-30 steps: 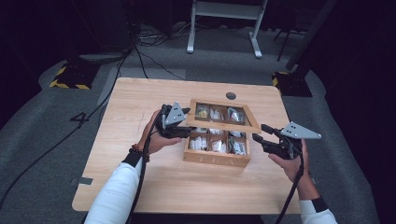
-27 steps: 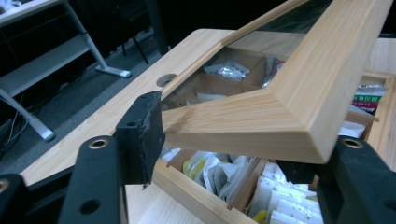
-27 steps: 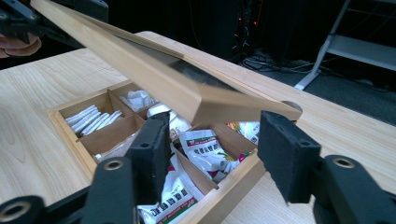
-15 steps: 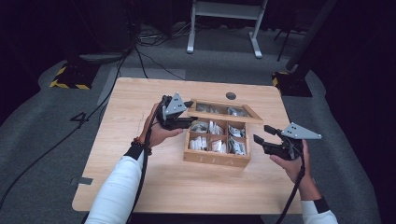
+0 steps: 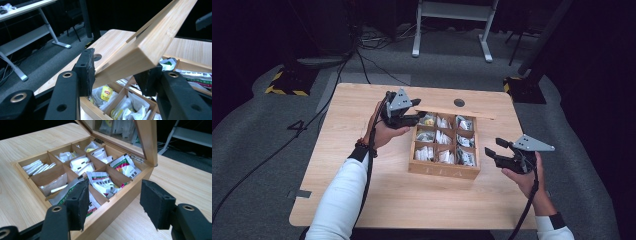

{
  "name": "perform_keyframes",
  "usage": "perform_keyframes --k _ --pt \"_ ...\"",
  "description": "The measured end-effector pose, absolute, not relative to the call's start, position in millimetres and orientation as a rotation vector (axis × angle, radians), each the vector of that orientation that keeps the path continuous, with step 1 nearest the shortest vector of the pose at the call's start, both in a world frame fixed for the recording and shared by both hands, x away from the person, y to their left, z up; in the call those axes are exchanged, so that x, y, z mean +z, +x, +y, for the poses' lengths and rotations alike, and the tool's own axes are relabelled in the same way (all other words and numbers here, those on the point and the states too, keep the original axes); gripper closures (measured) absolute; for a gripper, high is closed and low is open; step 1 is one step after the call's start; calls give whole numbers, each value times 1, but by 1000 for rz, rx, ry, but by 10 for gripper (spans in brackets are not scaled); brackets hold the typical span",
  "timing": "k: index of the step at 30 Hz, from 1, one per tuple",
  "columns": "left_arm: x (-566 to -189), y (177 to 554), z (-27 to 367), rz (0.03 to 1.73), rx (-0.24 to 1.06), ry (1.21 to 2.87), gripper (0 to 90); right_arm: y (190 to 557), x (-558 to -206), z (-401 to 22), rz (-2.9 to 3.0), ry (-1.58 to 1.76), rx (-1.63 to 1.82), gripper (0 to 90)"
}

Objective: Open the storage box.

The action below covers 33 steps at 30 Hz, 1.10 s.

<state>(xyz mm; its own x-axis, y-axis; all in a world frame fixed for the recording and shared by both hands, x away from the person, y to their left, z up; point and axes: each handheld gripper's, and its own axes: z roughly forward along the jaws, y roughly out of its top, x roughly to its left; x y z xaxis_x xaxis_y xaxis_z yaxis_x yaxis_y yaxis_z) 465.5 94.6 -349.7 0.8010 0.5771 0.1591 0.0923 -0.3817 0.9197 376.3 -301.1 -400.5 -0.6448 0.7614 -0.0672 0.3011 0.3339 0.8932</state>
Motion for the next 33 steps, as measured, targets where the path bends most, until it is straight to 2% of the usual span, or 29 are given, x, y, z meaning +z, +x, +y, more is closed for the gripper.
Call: perform_keyframes --k 33 --pt "-328 516 88 615 577 1822 562 374 -426 -326 2172 1010 1183 397"
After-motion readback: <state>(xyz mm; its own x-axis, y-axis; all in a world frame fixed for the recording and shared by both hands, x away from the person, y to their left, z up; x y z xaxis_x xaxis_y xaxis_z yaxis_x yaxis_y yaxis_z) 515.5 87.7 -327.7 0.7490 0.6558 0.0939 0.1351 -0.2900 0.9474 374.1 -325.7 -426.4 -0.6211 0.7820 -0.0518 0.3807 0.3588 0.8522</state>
